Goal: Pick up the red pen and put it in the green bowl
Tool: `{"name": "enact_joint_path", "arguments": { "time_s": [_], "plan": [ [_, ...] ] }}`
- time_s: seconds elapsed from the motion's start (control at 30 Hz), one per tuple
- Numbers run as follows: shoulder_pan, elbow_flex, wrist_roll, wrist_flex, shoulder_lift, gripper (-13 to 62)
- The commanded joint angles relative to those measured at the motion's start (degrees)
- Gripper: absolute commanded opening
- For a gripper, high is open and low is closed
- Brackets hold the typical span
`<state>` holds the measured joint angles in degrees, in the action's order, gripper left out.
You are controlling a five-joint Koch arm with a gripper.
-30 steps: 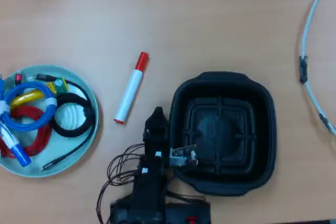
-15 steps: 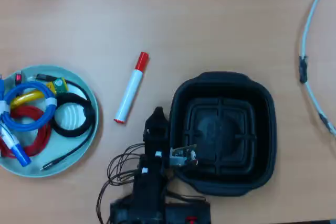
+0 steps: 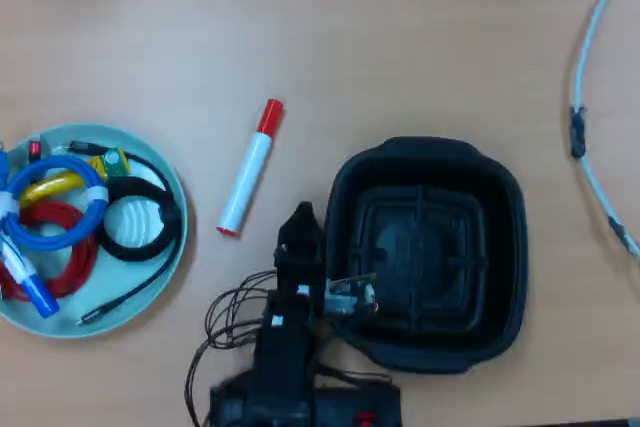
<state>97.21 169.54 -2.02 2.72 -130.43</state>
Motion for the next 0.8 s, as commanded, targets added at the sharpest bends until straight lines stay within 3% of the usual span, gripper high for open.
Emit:
{"name": "enact_joint_path", "arguments": {
  "time_s": [0.0,0.27,0.47,0.77],
  "plan": [
    [-2.5,-4.4,-5.6,2.9,-5.4,27.0],
    [-7.3,-30.1,-15.5,31.5,-3.7,27.0],
    [-10.0,-45.6,-16.2,43.6,7.5,27.0],
    [-13.8,-70.0,-28.8,59.3,22.8,27.0]
  ]
}}
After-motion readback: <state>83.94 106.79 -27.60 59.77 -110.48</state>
